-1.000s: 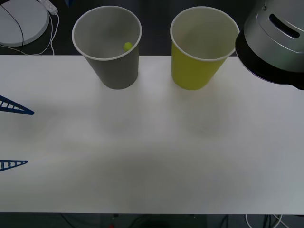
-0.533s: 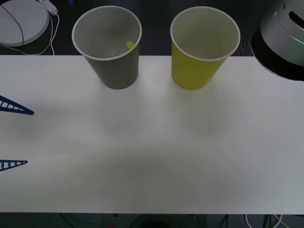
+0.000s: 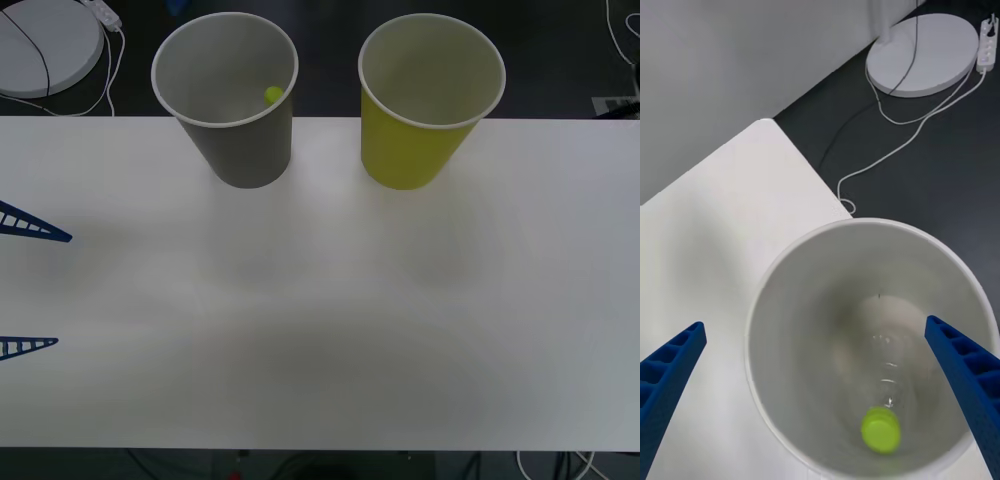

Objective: Put the can into the green bin and the plastic bottle into the gray bin

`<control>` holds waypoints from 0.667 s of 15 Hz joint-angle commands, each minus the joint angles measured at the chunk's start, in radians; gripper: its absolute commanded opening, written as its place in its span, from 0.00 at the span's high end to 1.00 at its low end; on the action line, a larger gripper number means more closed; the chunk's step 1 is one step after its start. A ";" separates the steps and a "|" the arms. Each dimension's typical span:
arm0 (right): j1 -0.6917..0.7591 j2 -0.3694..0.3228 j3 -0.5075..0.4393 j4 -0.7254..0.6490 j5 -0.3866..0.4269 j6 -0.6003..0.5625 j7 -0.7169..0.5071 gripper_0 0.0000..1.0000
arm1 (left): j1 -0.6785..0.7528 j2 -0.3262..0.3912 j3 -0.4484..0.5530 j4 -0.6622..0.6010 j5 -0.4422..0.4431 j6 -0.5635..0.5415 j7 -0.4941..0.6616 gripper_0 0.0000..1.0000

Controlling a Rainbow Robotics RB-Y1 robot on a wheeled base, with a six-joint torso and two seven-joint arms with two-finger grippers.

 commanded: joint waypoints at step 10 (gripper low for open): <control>0.252 -0.309 -0.164 -0.307 -0.138 -0.143 0.376 0.00 | 0.000 0.000 0.000 0.000 0.000 0.000 0.000 0.00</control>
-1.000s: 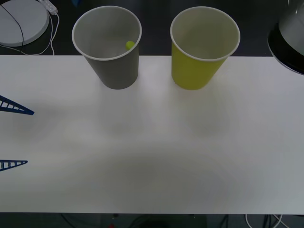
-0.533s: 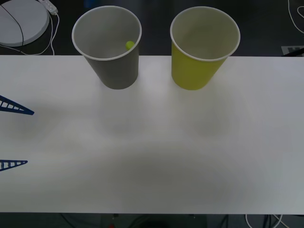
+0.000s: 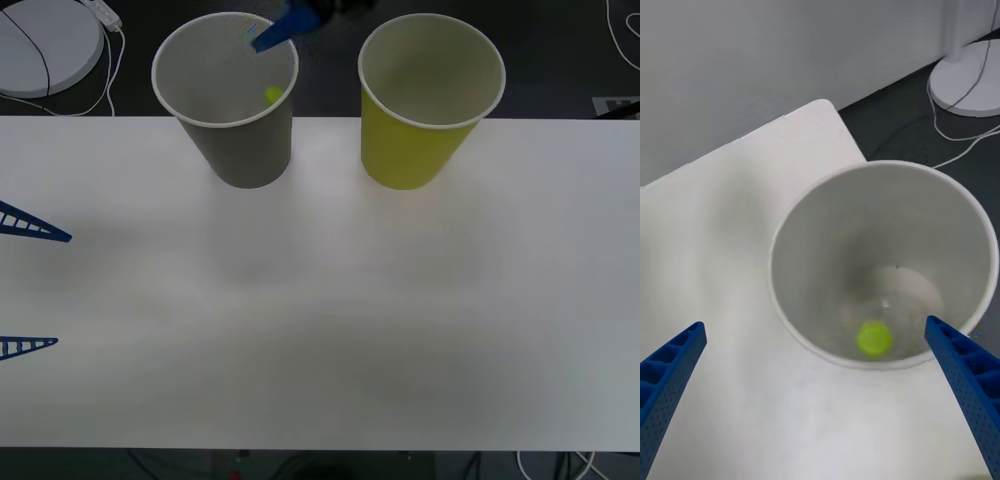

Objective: Put the can into the green bin and the plastic bottle into the gray bin

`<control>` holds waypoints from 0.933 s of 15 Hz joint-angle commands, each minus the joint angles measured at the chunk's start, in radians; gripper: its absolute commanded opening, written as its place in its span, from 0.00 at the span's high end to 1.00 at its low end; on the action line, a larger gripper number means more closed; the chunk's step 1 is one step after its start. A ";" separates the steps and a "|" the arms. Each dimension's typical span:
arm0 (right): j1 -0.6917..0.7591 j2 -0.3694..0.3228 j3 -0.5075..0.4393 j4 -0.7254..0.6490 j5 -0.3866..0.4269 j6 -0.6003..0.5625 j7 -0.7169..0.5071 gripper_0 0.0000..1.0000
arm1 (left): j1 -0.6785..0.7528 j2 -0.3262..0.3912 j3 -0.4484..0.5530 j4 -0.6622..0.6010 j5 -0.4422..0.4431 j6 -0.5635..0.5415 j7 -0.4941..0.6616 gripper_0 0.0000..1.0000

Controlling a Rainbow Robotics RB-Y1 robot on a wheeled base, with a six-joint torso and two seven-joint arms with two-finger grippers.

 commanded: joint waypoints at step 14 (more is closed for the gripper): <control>0.803 -0.457 -0.638 -0.814 0.062 -0.027 0.154 0.00 | 0.000 0.000 0.000 0.000 0.000 0.000 0.000 0.00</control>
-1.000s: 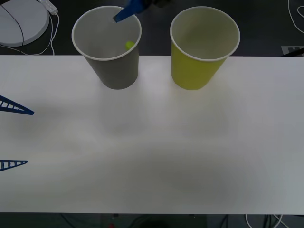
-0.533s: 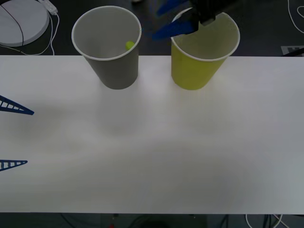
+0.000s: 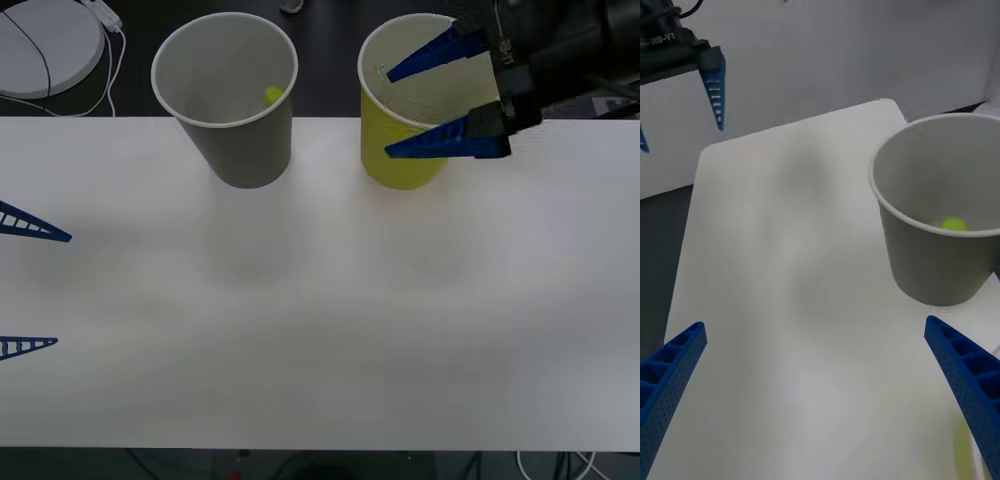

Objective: Put the can into the green bin and the plastic bottle into the gray bin

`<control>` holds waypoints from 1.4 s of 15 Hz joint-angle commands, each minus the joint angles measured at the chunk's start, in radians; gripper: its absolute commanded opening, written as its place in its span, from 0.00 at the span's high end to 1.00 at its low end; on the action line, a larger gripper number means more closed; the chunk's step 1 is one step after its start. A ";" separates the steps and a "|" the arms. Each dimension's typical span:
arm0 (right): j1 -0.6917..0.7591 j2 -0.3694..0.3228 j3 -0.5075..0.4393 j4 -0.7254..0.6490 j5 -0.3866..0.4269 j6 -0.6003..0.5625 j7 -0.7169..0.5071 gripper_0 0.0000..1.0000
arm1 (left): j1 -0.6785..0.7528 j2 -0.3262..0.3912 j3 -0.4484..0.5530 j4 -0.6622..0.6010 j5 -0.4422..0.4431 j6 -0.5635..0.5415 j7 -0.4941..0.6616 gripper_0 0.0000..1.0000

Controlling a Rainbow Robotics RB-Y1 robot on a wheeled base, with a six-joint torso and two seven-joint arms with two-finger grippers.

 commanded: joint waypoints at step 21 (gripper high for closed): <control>1.118 0.036 -0.955 -0.413 0.075 -0.158 0.289 0.00 | 0.000 0.000 0.000 0.000 0.000 0.000 0.000 0.00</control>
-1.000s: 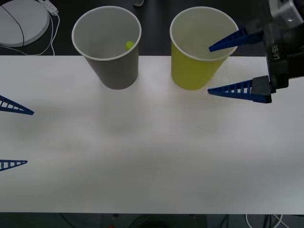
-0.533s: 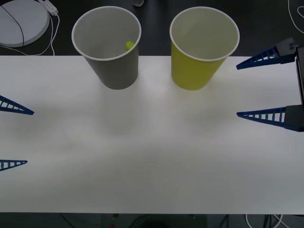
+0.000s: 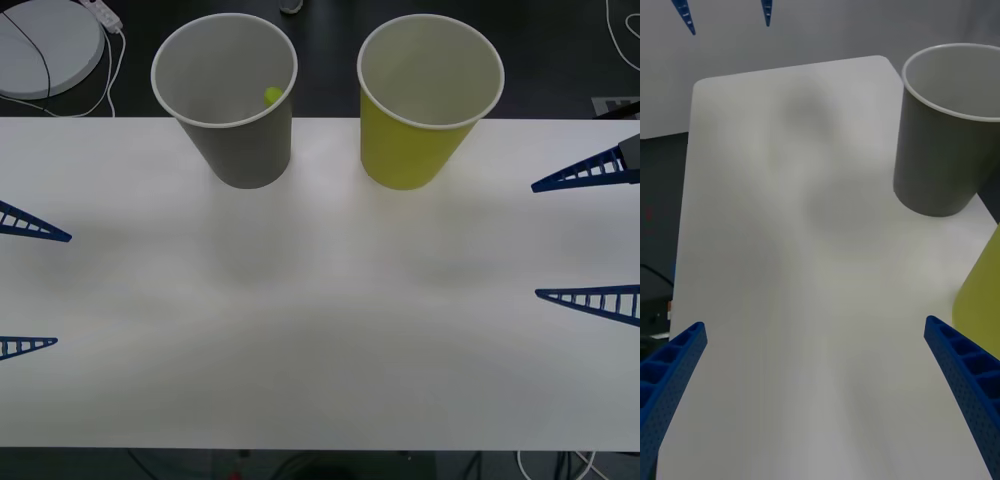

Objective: Put the can into the green bin and the plastic bottle into the gray bin

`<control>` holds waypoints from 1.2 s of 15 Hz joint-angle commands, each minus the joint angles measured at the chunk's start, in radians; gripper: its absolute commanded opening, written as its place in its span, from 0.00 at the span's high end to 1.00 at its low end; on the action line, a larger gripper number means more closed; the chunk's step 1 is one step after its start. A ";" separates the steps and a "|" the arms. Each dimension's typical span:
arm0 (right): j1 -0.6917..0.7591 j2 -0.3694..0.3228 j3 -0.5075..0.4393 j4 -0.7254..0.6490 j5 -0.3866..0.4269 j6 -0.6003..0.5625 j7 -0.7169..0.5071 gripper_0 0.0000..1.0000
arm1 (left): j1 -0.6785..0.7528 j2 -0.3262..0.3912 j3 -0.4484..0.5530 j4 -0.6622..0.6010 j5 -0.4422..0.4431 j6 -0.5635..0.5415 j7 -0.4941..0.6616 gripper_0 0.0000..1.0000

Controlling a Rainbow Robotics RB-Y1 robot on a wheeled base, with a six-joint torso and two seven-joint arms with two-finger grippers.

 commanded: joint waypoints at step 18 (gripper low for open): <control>0.141 0.016 -0.081 -0.031 -0.023 -0.016 0.090 0.00 | 0.000 0.000 0.000 0.000 0.000 0.000 0.000 0.00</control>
